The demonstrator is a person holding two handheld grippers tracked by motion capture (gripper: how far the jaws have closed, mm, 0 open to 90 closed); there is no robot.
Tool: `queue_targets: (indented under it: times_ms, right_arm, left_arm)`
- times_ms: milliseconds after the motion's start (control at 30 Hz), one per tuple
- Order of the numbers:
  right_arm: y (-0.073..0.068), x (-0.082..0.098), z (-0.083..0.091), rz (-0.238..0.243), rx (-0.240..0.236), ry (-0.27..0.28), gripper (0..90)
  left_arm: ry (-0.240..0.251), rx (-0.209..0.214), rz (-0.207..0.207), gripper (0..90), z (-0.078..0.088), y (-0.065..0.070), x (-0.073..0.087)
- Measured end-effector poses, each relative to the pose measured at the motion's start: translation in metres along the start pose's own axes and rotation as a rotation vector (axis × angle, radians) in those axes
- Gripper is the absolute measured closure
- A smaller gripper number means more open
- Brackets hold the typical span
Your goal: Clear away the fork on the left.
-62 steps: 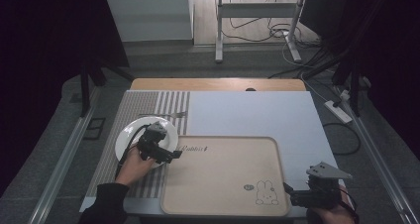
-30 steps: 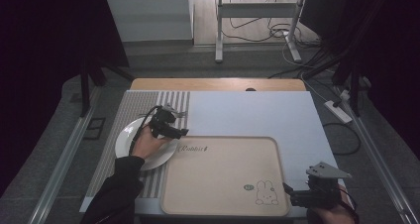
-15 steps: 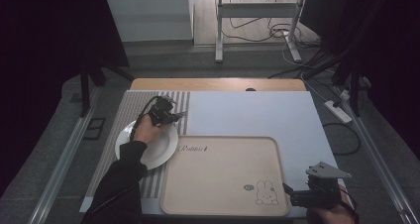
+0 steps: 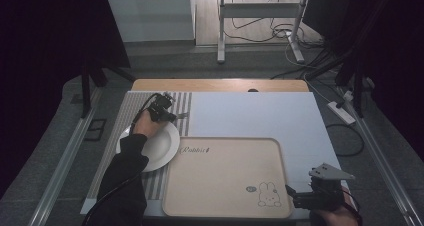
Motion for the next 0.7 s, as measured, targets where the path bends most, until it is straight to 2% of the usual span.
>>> queue_targets:
  times_ms: [33, 200, 233, 433, 600, 633, 700]
  right_arm:
    - [0.0, 0.0, 0.0, 0.0, -0.002, 0.0, 0.0]
    - [0.0, 0.0, 0.0, 0.002, -0.004, -0.002, 0.0]
    - [0.0, 0.0, 0.0, 0.004, -0.005, -0.002, 0.0]
    - [0.0, 0.0, -0.001, 0.006, -0.01, -0.006, 0.0]
    - [0.0, 0.0, -0.001, 0.007, -0.011, -0.006, 0.0]
    - [0.0, 0.0, -0.001, 0.006, -0.011, -0.006, 0.0]
    - [-0.001, 0.0, -0.001, 0.008, -0.014, -0.006, 0.0]
  left_arm:
    - [0.008, 0.021, 0.012, 89.1, -0.001, -0.003, -0.002]
    - [0.012, 0.026, 0.02, 89.1, -0.003, -0.008, -0.006]
    - [0.002, 0.012, 0.016, 89.1, -0.004, -0.011, -0.01]
    - [-0.017, -0.008, 0.001, 89.1, -0.007, -0.016, -0.02]
    - [-0.024, 0.021, 0.025, 89.0, -0.006, -0.017, -0.02]
    - [-0.003, 0.048, 0.03, 88.9, -0.002, -0.018, -0.019]
    - [0.014, 0.053, 0.037, 86.3, 0.004, -0.022, -0.017]
Point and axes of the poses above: each handheld gripper's, and its own axes: z roughly backward along the jaws, x roughly out of its underside, y roughly to its right, the point moved 4 cm from there along -z, roughly forward along the jaws, and after that the axes turned 4 degrees about z, right-handed, at the moved point
